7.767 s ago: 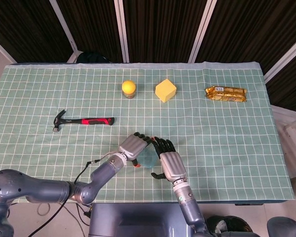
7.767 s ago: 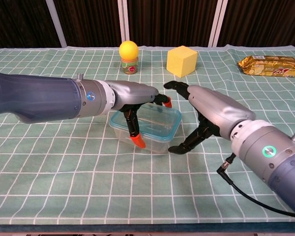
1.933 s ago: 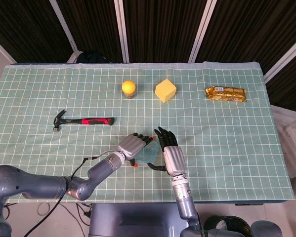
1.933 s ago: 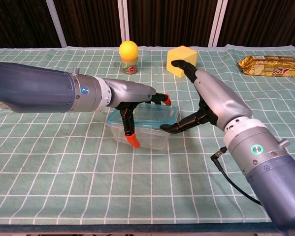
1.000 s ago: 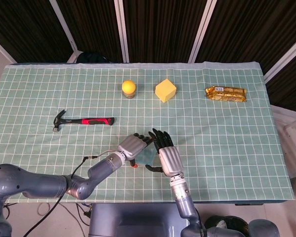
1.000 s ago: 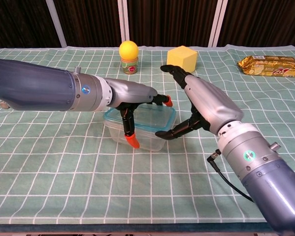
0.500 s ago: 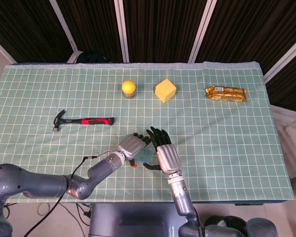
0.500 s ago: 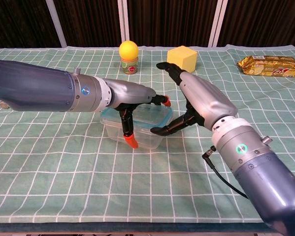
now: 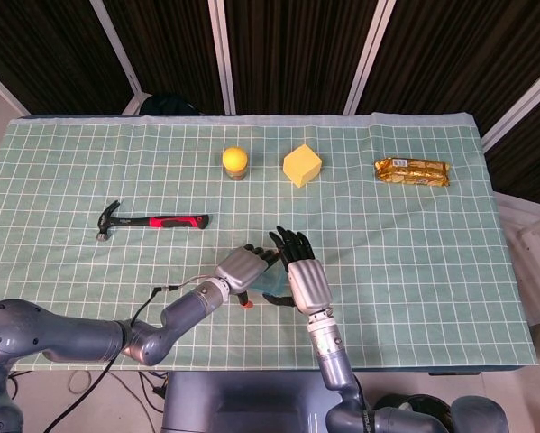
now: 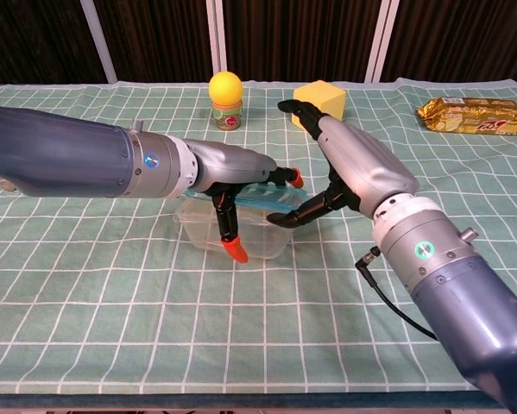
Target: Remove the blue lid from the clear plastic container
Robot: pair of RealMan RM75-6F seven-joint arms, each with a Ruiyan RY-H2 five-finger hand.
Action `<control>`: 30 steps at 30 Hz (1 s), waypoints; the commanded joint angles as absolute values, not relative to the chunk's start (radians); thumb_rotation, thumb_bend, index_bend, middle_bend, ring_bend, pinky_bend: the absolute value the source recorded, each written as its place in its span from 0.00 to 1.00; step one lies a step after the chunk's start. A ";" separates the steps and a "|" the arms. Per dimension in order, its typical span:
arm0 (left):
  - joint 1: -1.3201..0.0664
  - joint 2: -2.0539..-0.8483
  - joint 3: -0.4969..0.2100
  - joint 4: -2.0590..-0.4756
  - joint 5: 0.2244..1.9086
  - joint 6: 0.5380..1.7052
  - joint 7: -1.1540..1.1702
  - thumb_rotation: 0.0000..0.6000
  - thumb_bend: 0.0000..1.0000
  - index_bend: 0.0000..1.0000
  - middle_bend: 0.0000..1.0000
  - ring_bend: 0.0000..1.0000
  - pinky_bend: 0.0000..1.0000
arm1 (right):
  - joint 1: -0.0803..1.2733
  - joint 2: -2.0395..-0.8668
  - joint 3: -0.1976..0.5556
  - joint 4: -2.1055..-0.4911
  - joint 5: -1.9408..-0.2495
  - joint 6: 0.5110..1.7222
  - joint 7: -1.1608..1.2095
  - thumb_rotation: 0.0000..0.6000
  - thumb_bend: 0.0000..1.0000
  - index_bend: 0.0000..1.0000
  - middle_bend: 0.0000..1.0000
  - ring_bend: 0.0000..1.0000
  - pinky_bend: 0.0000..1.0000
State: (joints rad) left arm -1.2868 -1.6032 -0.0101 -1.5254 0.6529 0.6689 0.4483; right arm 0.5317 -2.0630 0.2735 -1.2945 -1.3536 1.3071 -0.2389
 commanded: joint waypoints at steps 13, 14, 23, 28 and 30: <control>-1.273 -1.594 -0.020 -1.554 0.656 0.722 0.461 1.00 0.00 0.00 0.06 0.08 0.24 | 0.514 -2.048 0.257 -1.333 -1.331 1.302 -0.237 1.00 0.67 0.54 0.08 0.00 0.00; -1.272 -1.591 -0.019 -1.559 0.655 0.722 0.463 1.00 0.00 0.00 0.05 0.07 0.23 | 0.512 -2.047 0.257 -1.336 -1.327 1.301 -0.239 1.00 0.67 0.55 0.08 0.00 0.00; -1.268 -1.573 -0.013 -1.576 0.654 0.722 0.472 1.00 0.00 0.00 0.00 0.03 0.20 | 0.503 -2.045 0.253 -1.350 -1.314 1.302 -0.246 1.00 0.71 0.57 0.08 0.00 0.00; -1.263 -1.560 -0.017 -1.586 0.658 0.724 0.467 1.00 0.00 0.00 0.00 0.01 0.18 | 0.503 -2.047 0.262 -1.363 -1.307 1.305 -0.252 1.00 0.74 0.58 0.09 0.00 0.00; -1.260 -1.553 -0.019 -1.592 0.663 0.726 0.464 1.00 0.00 0.00 0.00 0.00 0.18 | 0.503 -2.047 0.265 -1.368 -1.304 1.307 -0.255 1.00 0.74 0.58 0.09 0.00 0.00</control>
